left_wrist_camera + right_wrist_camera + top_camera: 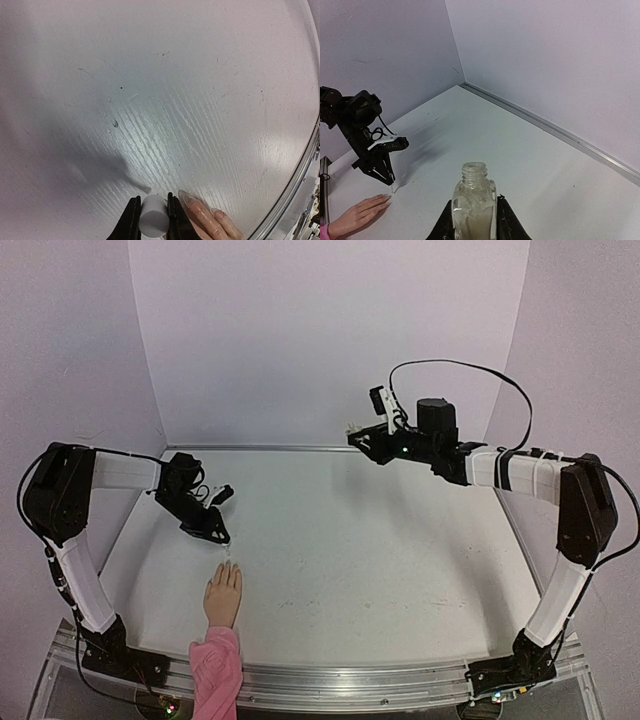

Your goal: Paint the nails

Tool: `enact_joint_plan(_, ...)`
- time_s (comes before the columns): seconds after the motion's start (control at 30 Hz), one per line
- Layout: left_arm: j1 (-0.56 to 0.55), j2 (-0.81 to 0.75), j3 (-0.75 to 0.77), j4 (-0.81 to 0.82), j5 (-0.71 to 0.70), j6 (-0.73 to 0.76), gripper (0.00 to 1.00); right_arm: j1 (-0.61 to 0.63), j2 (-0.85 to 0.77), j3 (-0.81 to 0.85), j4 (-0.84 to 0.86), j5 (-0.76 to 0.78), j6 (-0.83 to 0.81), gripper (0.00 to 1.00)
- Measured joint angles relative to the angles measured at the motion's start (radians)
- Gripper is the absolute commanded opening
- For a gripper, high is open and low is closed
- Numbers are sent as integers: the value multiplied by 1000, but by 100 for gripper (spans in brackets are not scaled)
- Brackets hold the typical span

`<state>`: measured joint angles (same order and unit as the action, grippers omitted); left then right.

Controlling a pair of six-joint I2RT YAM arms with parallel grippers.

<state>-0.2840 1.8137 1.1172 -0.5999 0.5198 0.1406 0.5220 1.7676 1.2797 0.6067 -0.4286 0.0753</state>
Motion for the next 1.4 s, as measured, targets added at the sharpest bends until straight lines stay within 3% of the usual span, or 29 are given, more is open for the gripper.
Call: enact_joint_plan(1.4, -15, -26, -13, -57, 38, 27, 0, 2, 0, -6, 14, -1, 0, 0)
